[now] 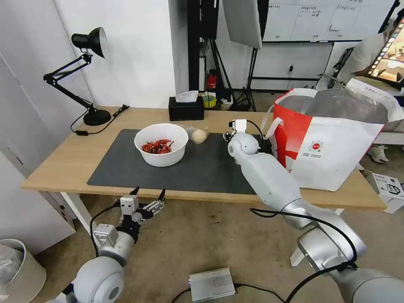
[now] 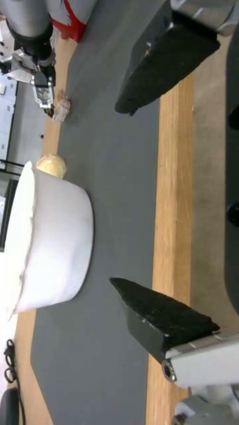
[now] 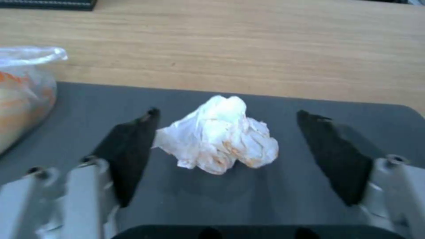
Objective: Pick up the trash from the table and place it into the takeout bag.
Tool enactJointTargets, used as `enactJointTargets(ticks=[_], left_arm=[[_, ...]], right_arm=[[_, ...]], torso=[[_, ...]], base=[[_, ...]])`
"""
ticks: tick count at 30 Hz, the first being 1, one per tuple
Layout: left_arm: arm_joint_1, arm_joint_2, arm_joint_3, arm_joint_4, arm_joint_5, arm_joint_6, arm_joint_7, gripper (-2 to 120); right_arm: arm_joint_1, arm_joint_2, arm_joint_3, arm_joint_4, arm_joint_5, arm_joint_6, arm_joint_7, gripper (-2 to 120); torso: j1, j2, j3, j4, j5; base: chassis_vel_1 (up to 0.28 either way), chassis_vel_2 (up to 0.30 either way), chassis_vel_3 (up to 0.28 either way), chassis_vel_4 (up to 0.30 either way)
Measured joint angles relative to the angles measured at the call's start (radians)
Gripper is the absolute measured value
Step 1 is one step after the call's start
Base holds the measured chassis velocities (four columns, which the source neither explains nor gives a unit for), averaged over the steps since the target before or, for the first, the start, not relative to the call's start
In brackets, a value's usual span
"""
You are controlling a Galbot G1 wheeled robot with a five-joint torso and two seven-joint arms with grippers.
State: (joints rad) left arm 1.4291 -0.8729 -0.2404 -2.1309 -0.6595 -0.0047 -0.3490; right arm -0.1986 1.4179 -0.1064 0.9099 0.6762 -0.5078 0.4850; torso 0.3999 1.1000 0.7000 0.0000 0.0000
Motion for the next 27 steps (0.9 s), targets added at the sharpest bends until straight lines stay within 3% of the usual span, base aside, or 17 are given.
enactJointTargets(ticks=[4,20,27], left_arm=[[0.0,-0.001,0.002,0.002,0.0,0.0,0.0,100],[-0.005,0.006,0.005,0.007,-0.002,-0.004,0.001,100],[-0.006,0.006,0.008,0.01,-0.002,-0.005,0.001,100]], right_arm=[[0.004,0.006,0.004,-0.022,-0.001,-0.003,-0.003,99],[0.013,0.04,0.034,-0.087,-0.018,0.002,-0.03,100],[0.015,0.042,0.042,-0.093,-0.018,0.005,-0.026,76]], torso=[[0.0,0.0,0.0,0.0,0.0],[0.0,0.0,0.0,0.0001,0.0],[0.0,0.0,0.0,0.0001,0.0]], base=[[0.0,0.0,0.0,0.0],[0.0,0.0,0.0,0.0],[0.0,0.0,0.0,0.0]])
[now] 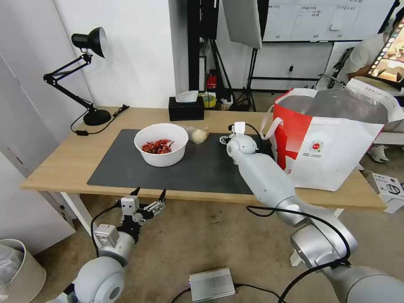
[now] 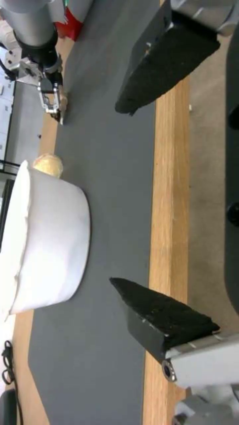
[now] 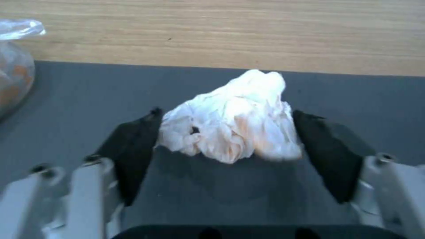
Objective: Pick up the trash from the table and place it into the takeout bag.
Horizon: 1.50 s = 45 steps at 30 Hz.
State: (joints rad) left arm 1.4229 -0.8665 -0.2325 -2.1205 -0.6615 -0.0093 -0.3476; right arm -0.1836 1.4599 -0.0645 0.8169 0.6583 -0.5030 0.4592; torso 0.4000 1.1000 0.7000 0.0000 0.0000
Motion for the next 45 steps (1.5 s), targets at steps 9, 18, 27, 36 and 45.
enactJointTargets(ticks=[9,18,27,36,45], left_arm=[[0.001,-0.006,0.002,0.002,0.004,-0.001,0.0,100],[0.0,-0.007,0.003,0.002,0.005,-0.003,0.0,100],[0.003,-0.01,0.003,0.001,0.01,-0.005,0.0,100],[0.004,-0.013,0.003,-0.002,0.013,-0.006,-0.001,100],[0.005,-0.013,0.004,-0.005,0.013,-0.006,-0.001,100]], right_arm=[[-0.005,-0.007,0.002,0.009,0.009,-0.002,0.012,42],[-0.004,-0.013,0.002,0.025,0.031,-0.005,0.021,8],[-0.005,-0.022,0.0,0.063,0.041,-0.007,0.028,0],[-0.037,-0.076,-0.012,0.193,0.088,-0.013,0.049,0],[-0.095,-0.168,-0.034,0.387,0.153,-0.032,0.07,0]], torso=[[0.0,0.0,0.0,0.0,0.0],[0.0,0.0,0.0,0.0,0.0001],[0.0,0.0,0.0,0.0,0.0],[0.0,0.0,0.0,0.0,0.0001],[0.0,0.0,0.0,-0.0001,0.0002]], base=[[0.0,0.0,0.0,0.0],[0.0,0.0,0.0,0.0],[0.0,0.0,0.0,0.0],[0.0,0.0,0.0,0.0],[0.0,0.0,0.0,0.0]])
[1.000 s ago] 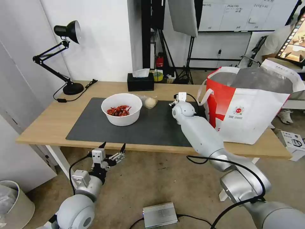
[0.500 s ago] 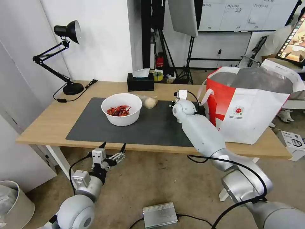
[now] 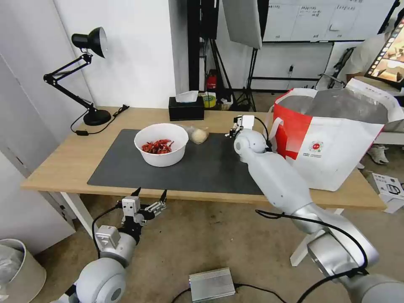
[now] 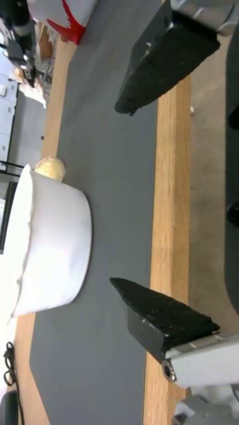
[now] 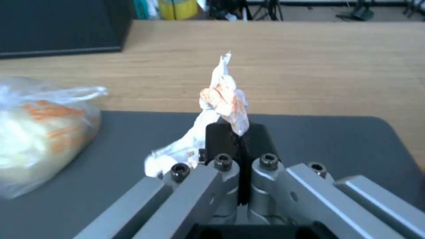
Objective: Pick up the trash from the table and place it into the takeout bag.
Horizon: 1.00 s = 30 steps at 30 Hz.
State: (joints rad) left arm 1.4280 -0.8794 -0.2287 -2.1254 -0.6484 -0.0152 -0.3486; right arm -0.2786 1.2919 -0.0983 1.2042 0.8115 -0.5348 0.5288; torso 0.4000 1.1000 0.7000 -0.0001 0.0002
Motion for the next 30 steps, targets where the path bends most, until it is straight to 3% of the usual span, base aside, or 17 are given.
enactJointTargets(ticks=[10,30], left_arm=[[-0.004,0.007,0.0,0.003,-0.004,0.0,0.0,100],[0.0,0.004,-0.006,0.02,-0.009,-0.001,0.0,100]], right_arm=[[-0.057,-0.097,-0.019,0.275,0.038,-0.005,0.014,0],[-0.146,-0.18,0.0,0.6,-0.041,-0.007,0.054,0]], torso=[[0.0,0.0,0.0,0.0,-0.0001],[0.0,0.0,0.0,0.0001,-0.0002]], base=[[0.0,0.0,0.0,0.0],[0.0,0.0,0.0,0.0]])
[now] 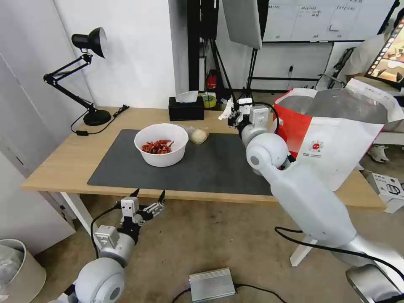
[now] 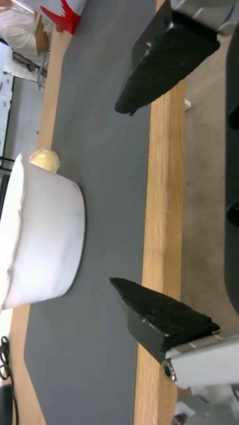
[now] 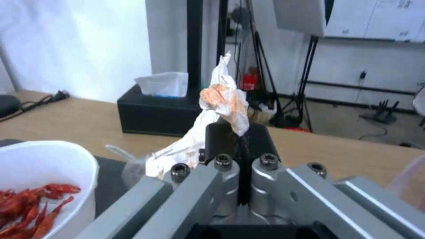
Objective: Pick up the trash from the table and place it into the takeout bag.
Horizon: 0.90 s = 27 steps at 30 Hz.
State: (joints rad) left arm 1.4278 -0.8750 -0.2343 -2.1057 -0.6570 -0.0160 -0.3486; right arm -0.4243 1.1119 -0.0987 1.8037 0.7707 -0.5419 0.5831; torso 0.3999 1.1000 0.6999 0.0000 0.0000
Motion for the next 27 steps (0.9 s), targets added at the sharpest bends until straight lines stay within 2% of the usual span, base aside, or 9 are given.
enactJointTargets(ticks=[15,26,27], left_arm=[[0.003,-0.002,-0.003,0.006,0.001,0.0,-0.001,100],[0.002,-0.005,0.0,0.007,0.002,0.0,-0.003,100],[0.002,-0.006,0.001,0.008,0.002,0.0,-0.003,100]], right_arm=[[-0.133,-0.043,0.07,0.128,-0.076,-0.003,0.017,0],[-0.184,-0.048,0.113,0.145,-0.204,0.073,0.003,0],[-0.193,-0.05,0.126,0.144,-0.254,0.102,-0.001,0]], torso=[[0.0,0.0,0.0,-0.0001,0.0001],[0.0,0.0,0.0,0.0,0.0001],[0.0,0.0,0.0,0.0,0.0001]], base=[[0.0,0.0,0.0,0.0],[0.0,0.0,0.0,0.0],[0.0,0.0,0.0,0.0]])
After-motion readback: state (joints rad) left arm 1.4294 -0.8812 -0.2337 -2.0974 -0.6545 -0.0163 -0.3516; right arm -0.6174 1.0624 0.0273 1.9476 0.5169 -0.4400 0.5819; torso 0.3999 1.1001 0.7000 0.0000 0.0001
